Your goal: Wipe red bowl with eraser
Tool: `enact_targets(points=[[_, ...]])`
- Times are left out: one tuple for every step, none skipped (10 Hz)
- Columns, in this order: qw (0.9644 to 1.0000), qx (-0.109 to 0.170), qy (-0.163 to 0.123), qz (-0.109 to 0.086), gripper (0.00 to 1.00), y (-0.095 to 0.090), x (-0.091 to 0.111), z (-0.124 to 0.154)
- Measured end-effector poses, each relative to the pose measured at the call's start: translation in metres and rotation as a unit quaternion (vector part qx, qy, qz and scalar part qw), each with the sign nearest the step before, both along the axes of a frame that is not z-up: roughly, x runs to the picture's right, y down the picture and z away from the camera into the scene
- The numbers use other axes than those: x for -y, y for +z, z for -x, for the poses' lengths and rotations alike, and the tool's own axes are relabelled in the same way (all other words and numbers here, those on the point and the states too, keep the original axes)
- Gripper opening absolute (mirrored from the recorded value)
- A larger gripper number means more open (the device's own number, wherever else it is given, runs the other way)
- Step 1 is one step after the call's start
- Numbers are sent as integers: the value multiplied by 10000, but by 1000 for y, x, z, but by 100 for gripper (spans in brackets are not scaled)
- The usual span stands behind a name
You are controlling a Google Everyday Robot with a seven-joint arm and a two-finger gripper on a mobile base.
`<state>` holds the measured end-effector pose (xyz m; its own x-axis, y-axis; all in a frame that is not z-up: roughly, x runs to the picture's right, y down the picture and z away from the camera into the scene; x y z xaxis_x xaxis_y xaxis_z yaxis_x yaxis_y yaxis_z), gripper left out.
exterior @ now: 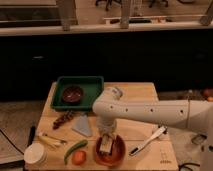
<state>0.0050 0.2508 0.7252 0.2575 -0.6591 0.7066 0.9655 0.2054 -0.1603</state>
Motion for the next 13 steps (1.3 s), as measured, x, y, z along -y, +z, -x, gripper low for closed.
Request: enact_targets(points=[[10000,-19,33,36,0,-6,-7,-2],[9999,-76,90,41,0,-11,-12,-6],[9997,-162,159,37,0,-15,-15,-11],[9995,-247,208,29,0,-17,-16,-17],[9988,-390,283,6,0,-16,-15,-28],[9982,-515,311,1,0,-14,-14,-37],[9977,-593,337,-10,0,-12,-12,-42],[9971,-679,337,-22,0,-8,-8,-48],[9969,-716,334,-30,0,-4,-4,-50],[9967,-750,297,-51,0,3,3,-52],[9968,-755,267,-53,0,8,7,-51],[9972,-714,189,-71,0,15,14,-49],[9978,-651,127,-70,0,17,16,-45]])
